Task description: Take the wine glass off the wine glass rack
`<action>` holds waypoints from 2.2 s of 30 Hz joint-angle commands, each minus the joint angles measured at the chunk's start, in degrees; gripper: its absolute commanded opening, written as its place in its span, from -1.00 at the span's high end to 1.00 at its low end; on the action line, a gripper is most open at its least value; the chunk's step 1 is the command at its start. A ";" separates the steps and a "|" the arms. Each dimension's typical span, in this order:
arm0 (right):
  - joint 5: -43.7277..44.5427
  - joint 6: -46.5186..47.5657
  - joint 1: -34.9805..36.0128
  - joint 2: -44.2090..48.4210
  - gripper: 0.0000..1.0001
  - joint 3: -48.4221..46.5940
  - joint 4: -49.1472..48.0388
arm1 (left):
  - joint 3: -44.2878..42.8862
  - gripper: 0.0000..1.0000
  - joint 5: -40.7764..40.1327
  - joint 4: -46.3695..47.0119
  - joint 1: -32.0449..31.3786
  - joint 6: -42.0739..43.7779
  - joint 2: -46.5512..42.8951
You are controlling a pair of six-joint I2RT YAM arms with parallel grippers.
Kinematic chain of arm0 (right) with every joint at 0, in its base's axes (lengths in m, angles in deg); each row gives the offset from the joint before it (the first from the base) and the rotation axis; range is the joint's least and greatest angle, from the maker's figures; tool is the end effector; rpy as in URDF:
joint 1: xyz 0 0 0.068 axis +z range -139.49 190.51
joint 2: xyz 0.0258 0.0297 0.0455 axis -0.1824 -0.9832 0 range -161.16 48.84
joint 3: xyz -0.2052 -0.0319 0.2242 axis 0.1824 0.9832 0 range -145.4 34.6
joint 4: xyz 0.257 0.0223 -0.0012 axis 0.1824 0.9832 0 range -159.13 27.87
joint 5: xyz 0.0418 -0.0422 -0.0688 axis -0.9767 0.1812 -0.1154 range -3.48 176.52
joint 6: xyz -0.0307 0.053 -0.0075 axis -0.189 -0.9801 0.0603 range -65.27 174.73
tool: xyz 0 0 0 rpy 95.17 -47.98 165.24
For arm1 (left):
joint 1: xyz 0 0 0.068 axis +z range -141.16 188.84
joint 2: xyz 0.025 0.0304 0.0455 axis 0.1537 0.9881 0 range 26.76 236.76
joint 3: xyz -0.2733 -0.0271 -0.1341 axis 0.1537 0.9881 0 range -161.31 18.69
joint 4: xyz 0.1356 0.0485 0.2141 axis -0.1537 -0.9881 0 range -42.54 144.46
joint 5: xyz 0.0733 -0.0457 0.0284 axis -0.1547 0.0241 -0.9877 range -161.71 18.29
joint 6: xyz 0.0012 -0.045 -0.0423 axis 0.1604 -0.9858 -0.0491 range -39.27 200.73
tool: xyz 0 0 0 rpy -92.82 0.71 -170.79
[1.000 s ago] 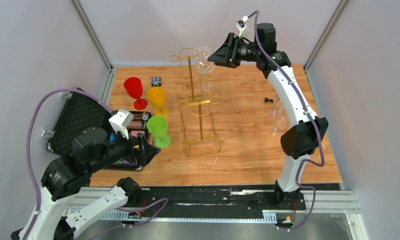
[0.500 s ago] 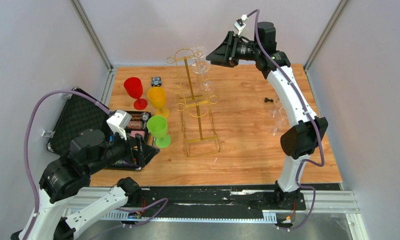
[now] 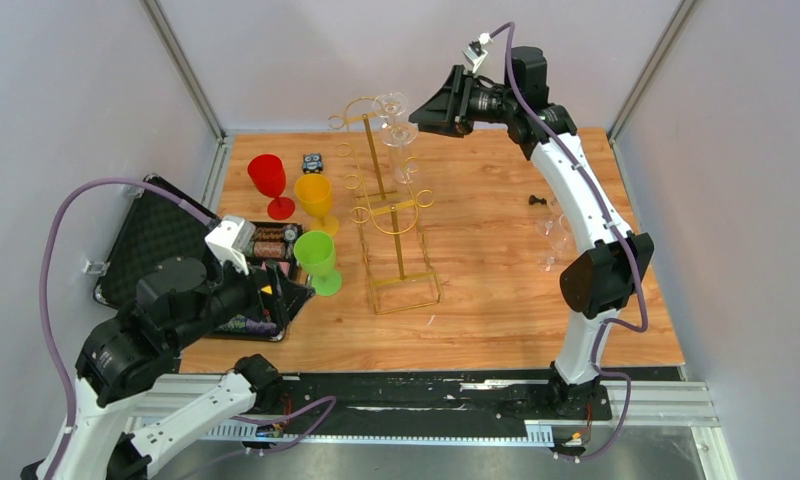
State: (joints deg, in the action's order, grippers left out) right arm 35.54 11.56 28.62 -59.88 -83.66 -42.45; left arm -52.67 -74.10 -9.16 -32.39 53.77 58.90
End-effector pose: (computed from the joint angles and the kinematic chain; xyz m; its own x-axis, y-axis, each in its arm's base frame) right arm 0.4091 0.1719 0.4643 -0.8210 0.1848 -0.5402 -0.4656 0.3308 0.8208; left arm 0.0214 -0.0162 0.4212 -0.5624 -0.1094 -0.8196 0.4206 0.8155 -0.3975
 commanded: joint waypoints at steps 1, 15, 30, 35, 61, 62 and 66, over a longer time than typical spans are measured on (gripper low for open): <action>0.34 -1.45 0.88 0.10 0.02 0.72 -3.16 | -3.90 -1.00 -7.02 4.34 -0.25 -1.93 2.91; 1.22 -1.60 0.84 -0.18 0.03 1.55 -3.21 | -16.73 -0.47 -17.73 5.17 -0.25 0.15 21.15; 3.31 -0.20 0.30 2.65 -0.01 5.05 -3.21 | -24.05 0.46 -16.52 10.49 8.98 5.87 36.02; 2.71 0.02 0.12 3.40 -0.01 4.93 -3.20 | -25.68 0.63 -12.48 12.47 11.97 6.90 40.14; 0.27 -1.47 -0.09 3.16 0.02 1.81 -3.54 | -32.87 1.00 1.01 17.21 14.25 5.67 55.50; 0.19 -1.47 -0.05 3.17 0.02 1.76 -3.60 | -33.01 1.00 1.13 17.16 14.25 5.72 55.91; 0.06 -1.72 -0.04 3.00 0.03 1.01 -3.95 | -33.80 1.00 1.97 17.07 14.25 5.90 56.62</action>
State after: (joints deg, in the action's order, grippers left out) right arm 37.07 11.25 28.53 -58.18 -79.09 -43.56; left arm -83.59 -74.23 6.16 -18.12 59.82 115.07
